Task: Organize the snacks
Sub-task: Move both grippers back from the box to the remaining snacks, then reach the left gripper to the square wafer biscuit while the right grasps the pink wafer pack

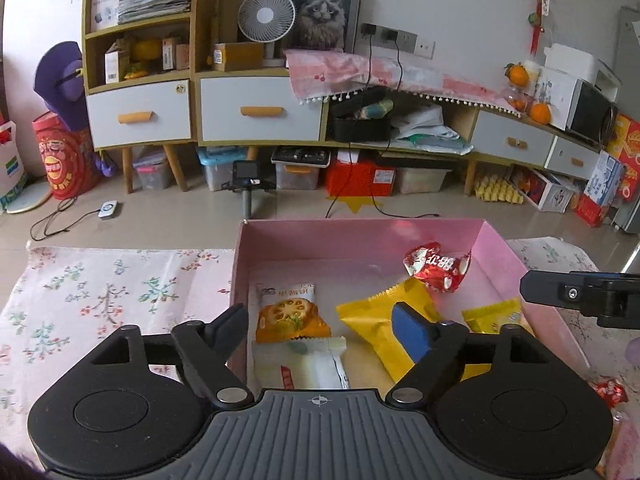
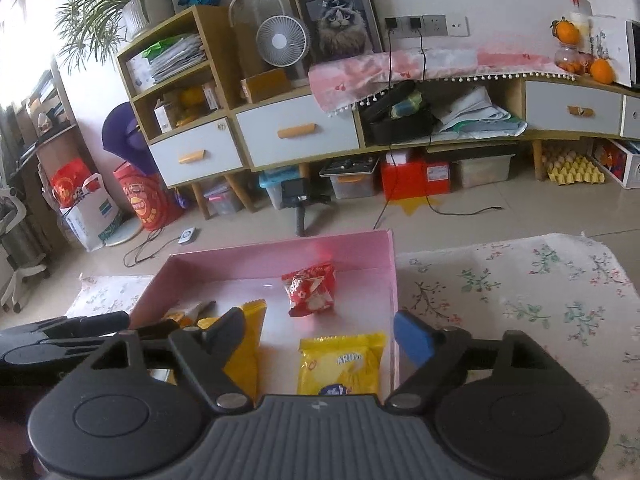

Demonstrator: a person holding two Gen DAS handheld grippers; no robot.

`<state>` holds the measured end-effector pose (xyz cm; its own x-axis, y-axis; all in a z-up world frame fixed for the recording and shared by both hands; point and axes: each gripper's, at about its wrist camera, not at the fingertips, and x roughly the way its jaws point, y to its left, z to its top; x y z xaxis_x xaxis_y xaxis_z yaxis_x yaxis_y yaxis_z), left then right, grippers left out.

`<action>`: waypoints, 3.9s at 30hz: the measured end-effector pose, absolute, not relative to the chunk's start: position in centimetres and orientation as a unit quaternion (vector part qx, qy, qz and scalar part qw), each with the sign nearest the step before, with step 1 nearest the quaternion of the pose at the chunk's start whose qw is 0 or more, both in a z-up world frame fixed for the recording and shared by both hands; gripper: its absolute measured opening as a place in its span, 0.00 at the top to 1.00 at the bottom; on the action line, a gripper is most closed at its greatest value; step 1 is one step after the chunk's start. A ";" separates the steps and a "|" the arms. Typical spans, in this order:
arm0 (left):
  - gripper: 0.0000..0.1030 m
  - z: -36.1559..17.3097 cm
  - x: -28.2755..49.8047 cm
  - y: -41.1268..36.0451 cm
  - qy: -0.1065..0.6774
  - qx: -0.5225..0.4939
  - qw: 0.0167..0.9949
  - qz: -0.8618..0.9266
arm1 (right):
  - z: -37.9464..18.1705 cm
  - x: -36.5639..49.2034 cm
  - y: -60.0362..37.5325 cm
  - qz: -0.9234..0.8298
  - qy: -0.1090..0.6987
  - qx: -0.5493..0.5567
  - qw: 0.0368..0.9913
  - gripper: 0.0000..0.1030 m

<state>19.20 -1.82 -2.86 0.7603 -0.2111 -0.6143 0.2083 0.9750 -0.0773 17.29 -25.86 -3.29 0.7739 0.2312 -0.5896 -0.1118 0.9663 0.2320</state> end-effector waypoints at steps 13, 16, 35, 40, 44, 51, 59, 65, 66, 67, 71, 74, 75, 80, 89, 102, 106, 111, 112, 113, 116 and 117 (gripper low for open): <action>0.07 1.2 14.2 -1.3 0.342 0.010 0.933 -0.109 | 0.1 12.2 -25.7 0.092 0.325 0.060 0.939 0.19; 0.05 1.7 12.6 -1.2 0.343 0.019 0.933 -0.107 | 0.5 10.9 -25.8 0.092 0.325 0.061 0.939 0.18; 0.05 -0.9 5.0 -0.2 0.394 0.041 0.911 -0.112 | -1.7 3.5 -25.1 0.094 0.344 0.006 0.934 0.13; 0.05 -3.1 3.1 -0.2 0.395 0.082 0.904 -0.144 | -3.3 2.1 -25.4 0.092 0.365 -0.043 0.925 0.13; 0.05 -4.5 2.0 -0.5 0.399 0.104 0.895 -0.168 | -4.5 1.5 -25.9 0.083 0.378 -0.073 0.919 0.13; 0.05 -5.5 0.8 -1.4 0.386 0.142 0.883 -0.226 | -5.8 1.1 -26.4 0.082 0.393 -0.109 0.909 0.13; 0.10 -5.8 0.1 -2.5 0.370 0.157 0.861 -0.311 | -7.1 1.4 -27.0 0.153 0.397 -0.152 0.892 0.13; 0.25 -6.1 1.1 -2.7 0.376 0.150 0.857 -0.319 | -6.7 2.5 -28.0 0.142 0.392 -0.119 0.901 0.13; 0.26 -6.1 1.2 -2.7 0.376 0.150 0.857 -0.318 | -6.6 2.7 -28.2 0.136 0.390 -0.111 0.904 0.13; 0.28 -6.1 1.4 -2.6 0.376 0.149 0.857 -0.318 | -6.4 3.0 -28.4 0.130 0.387 -0.100 0.907 0.14; 0.36 -6.3 2.3 -2.4 0.384 0.141 0.857 -0.314 | -6.0 4.3 -29.3 0.108 0.382 -0.035 0.917 0.18; 0.37 -6.2 2.5 -2.3 0.385 0.137 0.857 -0.314 | -6.4 5.3 -29.5 0.085 0.383 -0.005 0.920 0.21; 0.37 -6.3 2.4 -2.3 0.385 0.137 0.857 -0.314 | -6.7 5.6 -29.3 0.078 0.385 -0.006 0.920 0.22; 0.37 -6.2 2.2 -2.4 0.389 0.136 0.852 -0.324 | -8.0 6.1 -28.9 0.074 0.408 -0.023 0.910 0.26; 0.32 -5.9 1.0 -3.0 0.408 0.151 0.820 -0.372 | -7.1 3.9 -31.0 0.069 0.440 -0.042 0.894 0.26; 0.27 -6.6 0.6 -4.0 0.399 0.183 0.831 -0.343 | -7.9 4.7 -30.9 0.076 0.477 0.047 0.875 0.32; 0.32 -6.5 0.8 -4.0 0.394 0.182 0.843 -0.319 | -7.9 4.5 -29.8 0.068 0.457 0.016 0.887 0.53; 0.49 -6.3 1.2 -3.4 0.395 0.169 0.853 -0.296 | -7.6 4.2 -29.1 0.093 0.448 0.007 0.889 0.68; 0.55 -6.2 1.3 -3.2 0.393 0.164 0.857 -0.292 | -7.5 4.1 -28.9 0.105 0.444 0.004 0.890 0.70; 0.57 -6.1 1.4 -3.1 0.393 0.158 0.859 -0.287 | -7.3 3.9 -28.7 0.117 0.442 0.003 0.890 0.71; 0.57 -5.8 1.7 -2.6 0.396 0.140 0.865 -0.276 | -6.9 3.5 -28.2 0.136 0.440 -0.007 0.888 0.72; 0.56 -5.8 1.8 -2.5 0.396 0.139 0.865 -0.275 | -6.8 3.4 -28.2 0.140 0.442 -0.011 0.886 0.72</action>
